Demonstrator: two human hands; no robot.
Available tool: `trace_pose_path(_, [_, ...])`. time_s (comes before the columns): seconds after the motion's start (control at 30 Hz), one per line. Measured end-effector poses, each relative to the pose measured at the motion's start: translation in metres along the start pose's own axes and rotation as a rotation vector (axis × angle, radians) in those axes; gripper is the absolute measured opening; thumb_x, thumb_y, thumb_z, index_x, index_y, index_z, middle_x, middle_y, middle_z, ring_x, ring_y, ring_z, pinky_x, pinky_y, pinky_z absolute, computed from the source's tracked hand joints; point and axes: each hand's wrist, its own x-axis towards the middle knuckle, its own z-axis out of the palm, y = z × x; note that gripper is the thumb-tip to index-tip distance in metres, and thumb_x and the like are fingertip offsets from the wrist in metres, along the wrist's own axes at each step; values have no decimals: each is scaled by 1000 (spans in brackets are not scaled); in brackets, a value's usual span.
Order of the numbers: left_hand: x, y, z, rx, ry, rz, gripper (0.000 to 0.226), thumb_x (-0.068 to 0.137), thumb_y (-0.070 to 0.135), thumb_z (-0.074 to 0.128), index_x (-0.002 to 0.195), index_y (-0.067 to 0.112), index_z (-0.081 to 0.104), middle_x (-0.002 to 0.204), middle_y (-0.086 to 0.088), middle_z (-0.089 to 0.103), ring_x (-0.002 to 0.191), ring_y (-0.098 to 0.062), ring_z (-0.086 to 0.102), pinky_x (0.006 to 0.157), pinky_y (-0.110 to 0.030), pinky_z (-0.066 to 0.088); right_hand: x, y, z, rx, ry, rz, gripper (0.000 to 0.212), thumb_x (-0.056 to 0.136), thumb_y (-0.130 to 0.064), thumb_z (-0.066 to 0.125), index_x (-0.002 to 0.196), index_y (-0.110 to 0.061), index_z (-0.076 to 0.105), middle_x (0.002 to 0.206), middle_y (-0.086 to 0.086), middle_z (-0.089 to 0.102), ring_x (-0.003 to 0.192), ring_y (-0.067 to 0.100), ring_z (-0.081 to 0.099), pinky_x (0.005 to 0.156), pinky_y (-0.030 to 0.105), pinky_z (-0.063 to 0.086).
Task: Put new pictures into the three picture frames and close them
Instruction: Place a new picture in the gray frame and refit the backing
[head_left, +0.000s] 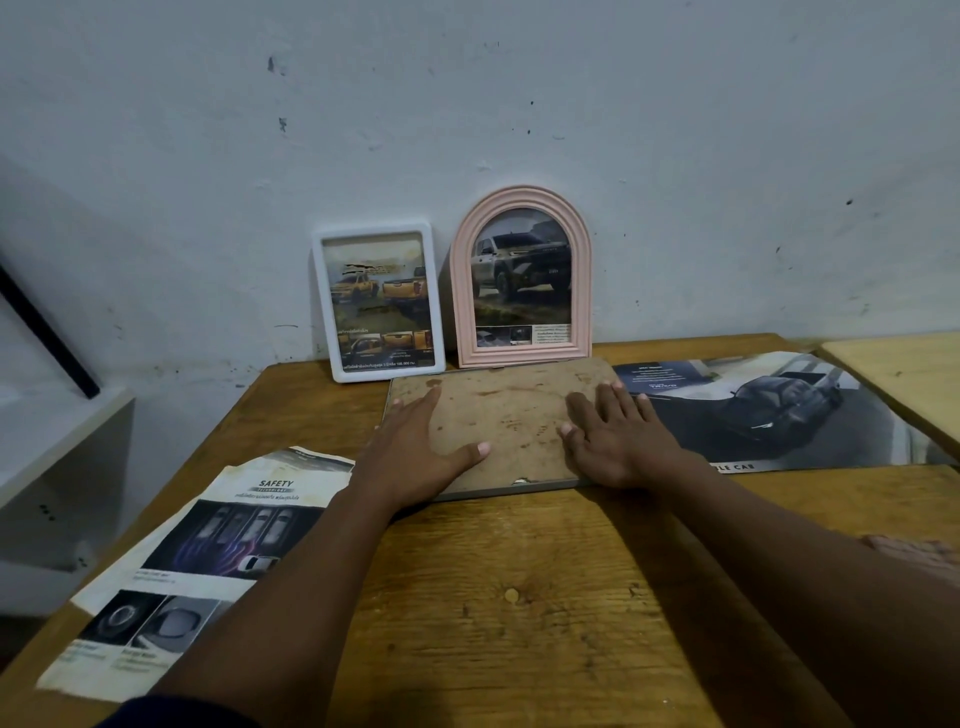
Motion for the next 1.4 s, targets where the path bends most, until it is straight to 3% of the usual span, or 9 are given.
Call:
trace_pose_path(0.13, [-1,3,0,86,-17,-1,111,75,90,51,162,34,10,170,3,12,157,-24,7,121,-58,21,3,1,-1,-8,-47,25,63,100,-59,17,154,-31,-2,164,15,-14,148,35,-22,115,59,-15])
trace_pose_path(0.33, [3,3,-8,60,-99,6,121,71,90,56,163,29,7,171,3,6,157,-23,-1,124,-54,13,10,6,-34,-5,-165,18,93,88,-76,40,157,-27,1,166,11,1,151,37,0,117,63,5])
trace_pose_path(0.5, [4,-1,-7,80,-160,-2,145,47,103,54,163,32,3,171,5,-1,157,-21,-5,124,-55,12,11,12,-19,-8,-109,-40,120,56,-102,13,155,-36,-4,165,10,-12,150,34,-16,114,69,-6])
trace_pose_path(0.6, [5,-1,-6,96,-151,2,146,47,103,54,162,32,2,171,6,-2,157,-21,-6,124,-55,12,8,11,-11,-57,-86,-54,112,60,-99,6,154,-40,-6,165,11,-13,150,34,-17,115,67,-4])
trace_pose_path(0.77, [4,-2,-7,30,-128,-9,149,42,102,61,162,33,8,171,5,7,156,-22,8,123,-51,19,12,9,-22,-37,-14,-36,101,76,-91,18,156,-30,4,163,15,11,149,39,10,116,59,20])
trace_pose_path(0.87, [6,-2,-8,-3,-103,-9,146,44,101,61,162,32,13,170,4,12,154,-22,14,122,-50,23,22,10,-25,-1,23,5,95,83,-84,14,158,-27,1,165,13,10,151,35,8,118,58,14])
trace_pose_path(1.1, [10,-1,-6,48,-60,-14,140,49,101,58,162,30,15,169,2,15,153,-23,17,121,-51,25,26,11,-10,-19,114,-34,97,80,-88,9,151,-22,22,162,8,21,149,29,17,118,58,15])
trace_pose_path(1.23, [9,-1,-6,30,-44,-13,137,53,99,59,162,28,16,169,0,18,153,-25,20,121,-49,26,25,13,-12,158,78,-20,96,83,-84,17,157,-24,8,166,7,11,151,29,10,119,59,10])
trace_pose_path(1.4, [5,-2,-3,-44,12,-39,117,69,87,62,161,30,18,167,-2,23,151,-27,26,117,-48,32,4,18,-21,248,420,302,64,96,-60,41,145,-19,34,145,17,47,138,37,36,111,56,24])
